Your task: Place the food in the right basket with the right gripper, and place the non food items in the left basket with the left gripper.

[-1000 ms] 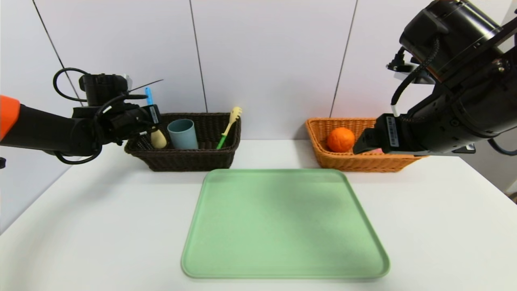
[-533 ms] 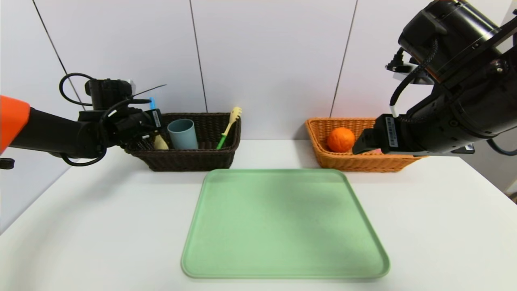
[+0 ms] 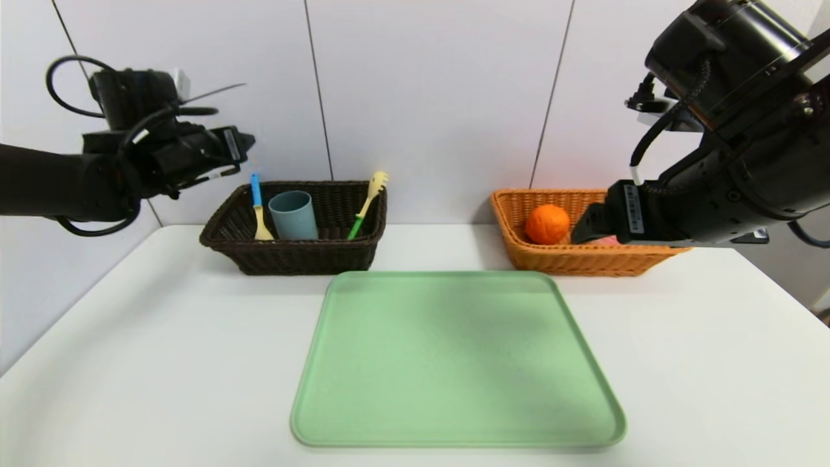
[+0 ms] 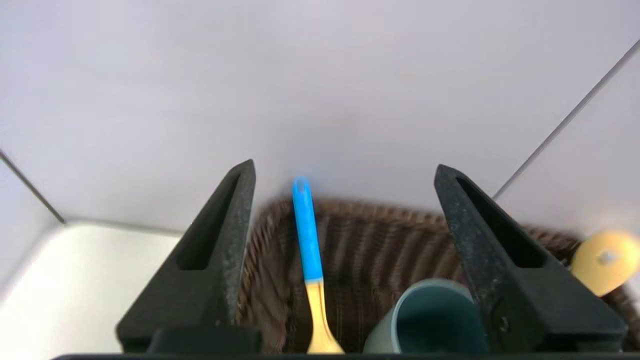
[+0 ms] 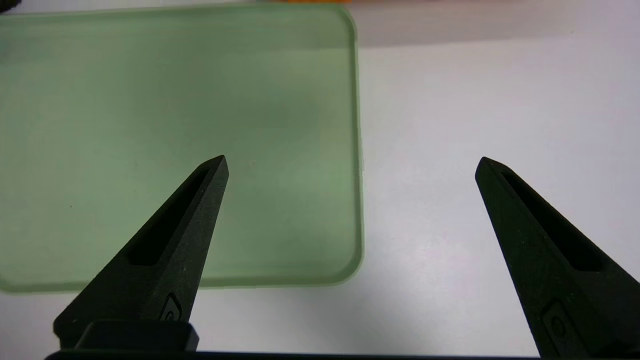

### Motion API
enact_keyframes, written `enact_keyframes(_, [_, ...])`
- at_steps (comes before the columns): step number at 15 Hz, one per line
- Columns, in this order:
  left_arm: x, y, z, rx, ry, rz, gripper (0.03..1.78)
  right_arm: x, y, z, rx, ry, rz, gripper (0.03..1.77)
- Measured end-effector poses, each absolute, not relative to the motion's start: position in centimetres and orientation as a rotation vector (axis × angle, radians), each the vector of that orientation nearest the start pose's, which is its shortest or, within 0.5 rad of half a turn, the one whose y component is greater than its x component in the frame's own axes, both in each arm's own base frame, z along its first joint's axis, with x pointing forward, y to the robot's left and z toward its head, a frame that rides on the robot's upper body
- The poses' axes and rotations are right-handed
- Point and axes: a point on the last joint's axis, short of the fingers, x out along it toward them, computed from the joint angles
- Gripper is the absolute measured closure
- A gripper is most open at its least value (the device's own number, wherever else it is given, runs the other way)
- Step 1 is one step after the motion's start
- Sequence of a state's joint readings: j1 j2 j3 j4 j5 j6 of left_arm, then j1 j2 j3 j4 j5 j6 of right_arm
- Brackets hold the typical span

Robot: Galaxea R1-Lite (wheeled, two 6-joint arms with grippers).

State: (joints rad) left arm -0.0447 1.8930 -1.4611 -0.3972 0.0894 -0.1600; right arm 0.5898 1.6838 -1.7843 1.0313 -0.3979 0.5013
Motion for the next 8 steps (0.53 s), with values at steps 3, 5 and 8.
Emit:
enact_keyframes(3, [33.8, -1.3, 33.0, -0.108, 0.051, 0.057, 0.39, 21.7, 13.0, 32.6, 0.055, 0.73, -0.032, 0.09])
enact_keyframes(5, [29.1, -1.1, 35.4, -0.052, 0.141, 0.059, 0.33, 21.1, 12.3, 34.1, 0.049, 0.638, -0.001, 0.09])
enact_keyframes(8, [21.0, -0.8, 37.5, 0.037, 0.267, 0.034, 0.26, 19.9, 11.0, 36.5, -0.024, 0.467, 0.082, 0.09])
